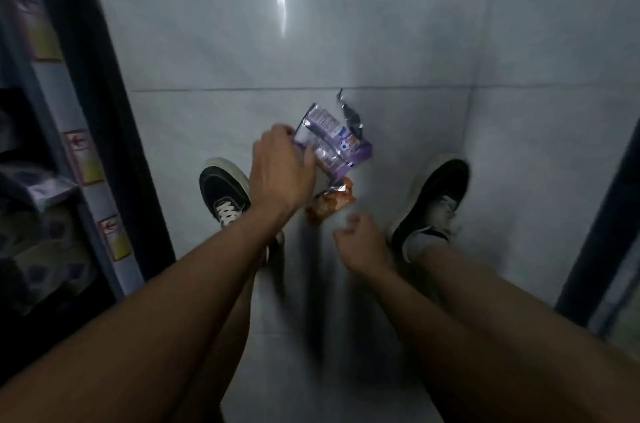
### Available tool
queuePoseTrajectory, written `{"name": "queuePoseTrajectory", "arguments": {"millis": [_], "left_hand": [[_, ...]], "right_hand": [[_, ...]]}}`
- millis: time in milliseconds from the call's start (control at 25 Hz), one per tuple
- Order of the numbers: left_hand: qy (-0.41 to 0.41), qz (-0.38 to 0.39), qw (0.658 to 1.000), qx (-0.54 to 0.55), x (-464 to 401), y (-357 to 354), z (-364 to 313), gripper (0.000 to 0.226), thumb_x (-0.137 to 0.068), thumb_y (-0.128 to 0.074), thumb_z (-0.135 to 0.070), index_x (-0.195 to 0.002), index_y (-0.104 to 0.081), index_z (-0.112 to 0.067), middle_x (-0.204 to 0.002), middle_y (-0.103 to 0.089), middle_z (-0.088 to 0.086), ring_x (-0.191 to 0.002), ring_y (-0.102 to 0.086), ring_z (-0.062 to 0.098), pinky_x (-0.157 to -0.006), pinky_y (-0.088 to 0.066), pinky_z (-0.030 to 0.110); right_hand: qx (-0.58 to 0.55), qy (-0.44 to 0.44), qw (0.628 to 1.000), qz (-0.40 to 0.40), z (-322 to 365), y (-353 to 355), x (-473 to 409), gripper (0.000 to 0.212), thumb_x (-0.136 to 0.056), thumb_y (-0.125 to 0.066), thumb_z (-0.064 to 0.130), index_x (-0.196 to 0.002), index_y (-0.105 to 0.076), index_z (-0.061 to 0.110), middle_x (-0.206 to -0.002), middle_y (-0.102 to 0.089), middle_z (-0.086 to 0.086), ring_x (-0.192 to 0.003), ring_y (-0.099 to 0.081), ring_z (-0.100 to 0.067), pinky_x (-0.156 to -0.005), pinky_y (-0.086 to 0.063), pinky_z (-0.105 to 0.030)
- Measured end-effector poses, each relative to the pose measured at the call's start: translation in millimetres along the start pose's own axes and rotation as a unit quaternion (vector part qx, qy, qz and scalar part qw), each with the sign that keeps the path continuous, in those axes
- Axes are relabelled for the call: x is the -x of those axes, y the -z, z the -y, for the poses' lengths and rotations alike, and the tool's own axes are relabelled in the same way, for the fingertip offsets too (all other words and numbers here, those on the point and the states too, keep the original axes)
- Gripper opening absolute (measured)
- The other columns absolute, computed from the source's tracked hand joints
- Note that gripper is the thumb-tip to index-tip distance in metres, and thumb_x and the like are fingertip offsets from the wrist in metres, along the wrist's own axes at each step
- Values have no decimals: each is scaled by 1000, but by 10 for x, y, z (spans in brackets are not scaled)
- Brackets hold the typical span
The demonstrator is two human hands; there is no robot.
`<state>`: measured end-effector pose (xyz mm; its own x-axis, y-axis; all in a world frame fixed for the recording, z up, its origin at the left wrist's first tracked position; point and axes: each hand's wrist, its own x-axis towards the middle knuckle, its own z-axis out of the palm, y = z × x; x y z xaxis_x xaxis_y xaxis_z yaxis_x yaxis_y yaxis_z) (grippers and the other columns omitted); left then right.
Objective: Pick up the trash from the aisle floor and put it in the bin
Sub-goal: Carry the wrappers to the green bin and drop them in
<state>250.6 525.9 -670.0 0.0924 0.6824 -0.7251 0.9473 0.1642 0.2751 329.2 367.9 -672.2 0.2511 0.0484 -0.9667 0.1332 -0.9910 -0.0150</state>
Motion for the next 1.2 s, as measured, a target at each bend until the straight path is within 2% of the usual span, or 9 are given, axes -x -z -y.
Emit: {"name": "queuePoseTrajectory", "arguments": {"millis": [160, 280, 360, 440, 520, 840, 960, 1040, 1200], "left_hand": [[-12, -27, 997, -74, -1007, -825, 349, 79, -81, -74, -57, -142, -41, -17, -137, -49, 6, -126, -45, 24, -91, -43, 35], [-23, -32, 992, -116, -1309, -1259, 514, 81, -74, -81, -57, -134, -43, -18, -130, -49, 6, -118, -46, 23, -86, -47, 33], [-29, -55, 991, -118, -1359, -1430, 547, 66, -78, -79, -50, -126, -45, -18, -121, -52, 4, -105, -48, 20, -76, -46, 31], [-18, -48, 994, -101, -1315, -1450, 543, 48, -87, -71, -45, -120, -49, -18, -110, -56, 1, -89, -49, 15, -69, -40, 30], [9, -18, 996, -82, -1216, -1337, 525, 34, -95, -61, -42, -117, -54, -17, -99, -59, -1, -81, -51, 16, -66, -40, 33], [16, 27, 999, 15, 280, 186, -13, 20, -93, -55, -40, -93, -57, -20, -82, -65, 0, -75, -62, 23, -65, -52, 40], [-19, 23, 999, 37, 1158, 1038, -520, 19, -93, -59, -36, -89, -57, -18, -73, -60, -6, -68, -57, 12, -57, -43, 32], [-54, 14, 998, 37, 1779, 1597, -896, 16, -95, -59, -34, -88, -56, -20, -71, -57, -11, -66, -53, 6, -54, -35, 27], [-126, -3, 990, 57, 2952, 2640, -1562, 13, -95, -58, -33, -95, -59, -20, -75, -63, -7, -70, -60, 15, -60, -47, 35]], "right_hand": [[-215, -191, 955, -72, 52, -708, -1210, 83, -75, -85, 42, -135, -43, 4, -135, -58, -18, -119, -60, -36, -99, -51, -39], [-255, -266, 926, -85, 82, -1015, -1626, 101, -75, -87, 45, -147, -33, -1, -142, -49, -18, -127, -54, -33, -99, -45, -32], [-251, -255, 927, -112, 40, -1116, -1759, 94, -81, -84, 40, -149, -32, 2, -143, -49, -15, -128, -54, -32, -99, -46, -30], [-236, -188, 944, -136, -60, -1152, -1752, 62, -87, -78, 31, -140, -51, 14, -133, -62, -7, -116, -63, -27, -90, -51, -23], [-229, -175, 946, -149, -148, -1079, -1588, 42, -89, -75, 30, -128, -66, 15, -124, -71, -8, -110, -68, -29, -85, -50, -27], [-233, -90, 963, -100, 11, 190, 208, 30, -96, -65, 33, -112, -72, 9, -108, -75, -11, -101, -69, -31, -75, -43, -28], [-213, -15, 972, -100, 143, 812, 1288, 34, -88, -63, 40, -110, -72, 15, -104, -76, -5, -97, -71, -29, -84, -57, -39], [-207, 27, 973, -104, 222, 1261, 2058, 30, -90, -63, 38, -109, -72, 17, -104, -76, -3, -96, -71, -27, -87, -57, -41], [-183, 98, 966, -151, 291, 2121, 3585, 24, -95, -65, 31, -109, -71, 13, -102, -74, -7, -94, -67, -29, -78, -50, -34]]}}
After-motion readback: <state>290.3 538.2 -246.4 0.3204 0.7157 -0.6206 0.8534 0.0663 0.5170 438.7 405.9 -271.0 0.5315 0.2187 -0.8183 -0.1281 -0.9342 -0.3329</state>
